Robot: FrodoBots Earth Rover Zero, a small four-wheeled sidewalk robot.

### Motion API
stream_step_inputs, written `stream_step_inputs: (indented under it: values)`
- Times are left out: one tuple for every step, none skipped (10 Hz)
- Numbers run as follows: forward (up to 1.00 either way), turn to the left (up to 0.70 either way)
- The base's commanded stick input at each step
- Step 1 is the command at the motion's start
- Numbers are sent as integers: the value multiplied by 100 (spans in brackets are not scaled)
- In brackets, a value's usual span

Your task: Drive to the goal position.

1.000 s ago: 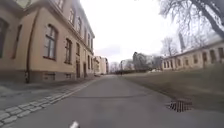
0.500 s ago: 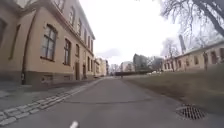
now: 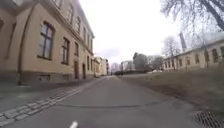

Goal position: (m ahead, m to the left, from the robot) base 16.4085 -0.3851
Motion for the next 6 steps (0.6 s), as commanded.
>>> stream_step_inputs:
  values:
    - [70, 0]
    - [70, 0]
    - [70, 0]
    - [70, 0]
    - [70, 0]
    - [70, 0]
